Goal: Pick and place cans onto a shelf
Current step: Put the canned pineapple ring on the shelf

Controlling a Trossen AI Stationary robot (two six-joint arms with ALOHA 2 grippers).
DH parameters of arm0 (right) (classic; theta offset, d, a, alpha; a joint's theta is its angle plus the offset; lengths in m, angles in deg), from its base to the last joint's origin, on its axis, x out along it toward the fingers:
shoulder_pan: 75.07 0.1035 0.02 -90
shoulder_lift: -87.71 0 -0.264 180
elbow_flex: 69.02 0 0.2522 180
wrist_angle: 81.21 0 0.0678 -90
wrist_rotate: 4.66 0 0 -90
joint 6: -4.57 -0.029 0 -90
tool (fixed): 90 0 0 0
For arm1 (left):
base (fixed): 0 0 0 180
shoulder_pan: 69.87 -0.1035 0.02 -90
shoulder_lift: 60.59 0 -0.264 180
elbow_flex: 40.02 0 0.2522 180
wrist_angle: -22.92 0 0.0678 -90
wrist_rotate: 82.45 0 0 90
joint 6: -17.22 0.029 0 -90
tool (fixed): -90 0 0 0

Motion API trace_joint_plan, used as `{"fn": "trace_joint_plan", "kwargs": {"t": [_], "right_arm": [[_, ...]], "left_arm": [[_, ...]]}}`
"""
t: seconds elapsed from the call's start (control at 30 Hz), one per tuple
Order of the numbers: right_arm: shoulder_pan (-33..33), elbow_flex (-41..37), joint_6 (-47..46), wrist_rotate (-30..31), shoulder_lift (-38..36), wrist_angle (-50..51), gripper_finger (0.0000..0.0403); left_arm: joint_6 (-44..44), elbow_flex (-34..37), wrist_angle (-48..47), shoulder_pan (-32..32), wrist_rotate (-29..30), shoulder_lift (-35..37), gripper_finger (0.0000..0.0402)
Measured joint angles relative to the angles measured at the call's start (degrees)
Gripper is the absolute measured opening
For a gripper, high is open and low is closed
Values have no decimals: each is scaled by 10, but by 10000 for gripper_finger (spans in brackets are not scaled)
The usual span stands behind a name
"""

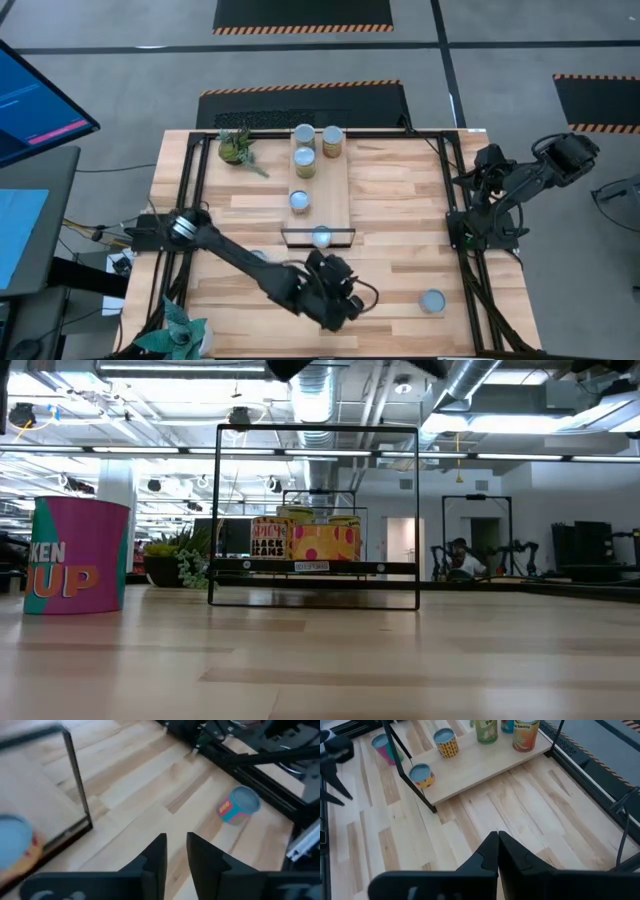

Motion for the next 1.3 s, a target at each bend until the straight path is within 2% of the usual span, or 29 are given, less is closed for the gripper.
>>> {"fn": "trace_joint_plan", "kwargs": {"t": [0.2,0.27,0.37,0.6,0.83,1.03,1.3], "right_arm": [[0,0,0,-2,0,0,19],[0,0,0,-2,0,0,18],[0,0,0,-2,0,0,19],[0,0,0,2,0,0,22],[-1,0,15,5,0,0,18],[-2,0,15,11,0,0,23],[-1,0,15,12,0,0,18]], "left_arm": [[-154,-100,-185,38,44,-74,10],[-211,-122,-226,50,71,-86,4],[-262,-140,-280,61,79,-107,4],[-308,-126,-294,55,104,-122,0],[-392,-80,-253,67,191,-122,0],[-416,-46,-228,72,194,-123,0],[-436,-8,-207,43,215,-130,0]]}}
